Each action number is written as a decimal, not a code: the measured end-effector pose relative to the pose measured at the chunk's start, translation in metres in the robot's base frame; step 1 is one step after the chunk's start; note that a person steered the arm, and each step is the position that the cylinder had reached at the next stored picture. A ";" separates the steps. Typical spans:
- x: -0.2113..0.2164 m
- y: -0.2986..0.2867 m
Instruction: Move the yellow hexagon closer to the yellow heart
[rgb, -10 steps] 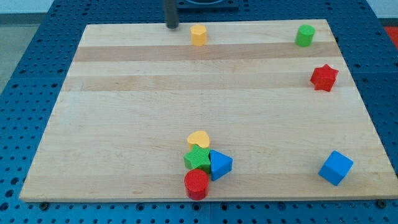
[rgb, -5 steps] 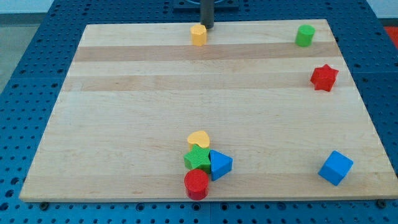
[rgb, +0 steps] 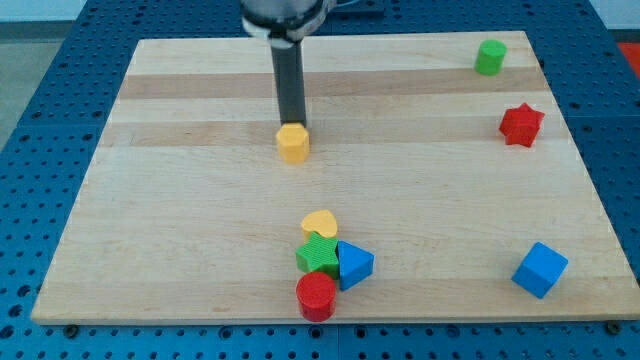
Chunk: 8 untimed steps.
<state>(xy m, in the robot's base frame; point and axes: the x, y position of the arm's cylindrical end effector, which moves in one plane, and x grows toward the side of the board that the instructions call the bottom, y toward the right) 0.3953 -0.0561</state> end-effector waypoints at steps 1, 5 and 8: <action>0.010 -0.002; 0.040 -0.007; 0.095 0.004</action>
